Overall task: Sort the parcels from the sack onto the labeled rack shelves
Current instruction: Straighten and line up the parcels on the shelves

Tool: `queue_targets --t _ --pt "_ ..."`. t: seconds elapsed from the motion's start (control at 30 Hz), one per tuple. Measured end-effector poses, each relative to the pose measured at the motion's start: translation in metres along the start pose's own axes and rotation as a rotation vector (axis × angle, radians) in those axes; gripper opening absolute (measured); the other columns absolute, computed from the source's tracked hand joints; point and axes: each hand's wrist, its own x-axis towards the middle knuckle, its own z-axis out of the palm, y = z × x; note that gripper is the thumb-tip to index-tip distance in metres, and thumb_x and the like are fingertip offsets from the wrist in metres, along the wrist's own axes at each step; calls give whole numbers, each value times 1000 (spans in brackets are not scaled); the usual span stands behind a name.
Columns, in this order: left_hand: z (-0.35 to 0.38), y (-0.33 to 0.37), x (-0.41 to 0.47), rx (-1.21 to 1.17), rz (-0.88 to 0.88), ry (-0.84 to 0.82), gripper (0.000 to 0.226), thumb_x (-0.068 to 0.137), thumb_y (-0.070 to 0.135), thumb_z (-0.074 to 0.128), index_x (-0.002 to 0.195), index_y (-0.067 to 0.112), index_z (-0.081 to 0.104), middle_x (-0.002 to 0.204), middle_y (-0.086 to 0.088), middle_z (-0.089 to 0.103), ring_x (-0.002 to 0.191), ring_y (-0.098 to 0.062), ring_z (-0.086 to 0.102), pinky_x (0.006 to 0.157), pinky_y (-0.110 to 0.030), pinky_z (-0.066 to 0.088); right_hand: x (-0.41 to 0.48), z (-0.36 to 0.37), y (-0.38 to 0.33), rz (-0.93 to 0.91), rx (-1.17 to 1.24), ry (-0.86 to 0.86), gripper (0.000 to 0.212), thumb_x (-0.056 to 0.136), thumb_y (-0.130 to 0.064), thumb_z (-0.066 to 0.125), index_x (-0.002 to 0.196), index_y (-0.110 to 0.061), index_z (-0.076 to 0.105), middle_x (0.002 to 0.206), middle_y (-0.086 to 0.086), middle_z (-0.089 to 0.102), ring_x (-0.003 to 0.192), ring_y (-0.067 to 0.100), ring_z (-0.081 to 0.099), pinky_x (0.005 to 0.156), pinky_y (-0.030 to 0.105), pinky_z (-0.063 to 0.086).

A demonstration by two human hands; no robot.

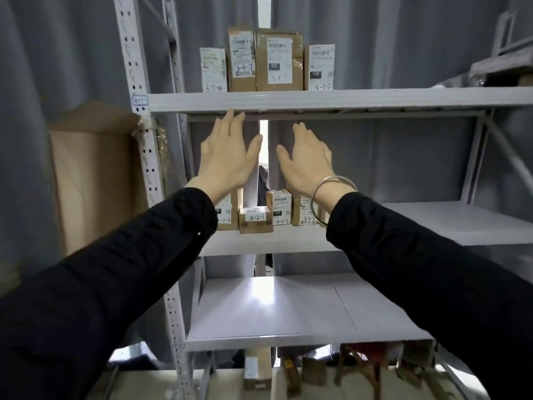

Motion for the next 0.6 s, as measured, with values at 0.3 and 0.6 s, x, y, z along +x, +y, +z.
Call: queue_targets --t 0.3,0.6 --pt "-61 25 -33 -9 -17 -9 69 96 49 35 149 12 11 159 -6 5 147 -22 6 118 -45 11 -37 -53 -28 -17 38 -15 61 97 -33 36 147 -6 15 156 8 18 144 23 19 117 39 12" --pt "-65 70 -49 -112 -27 -22 76 94 49 42 150 13 6 159 -6 2 147 -20 4 119 -45 11 -60 -94 -13 -96 182 -41 64 95 -36 44 147 -10 17 154 6 25 141 23 25 116 37 18"
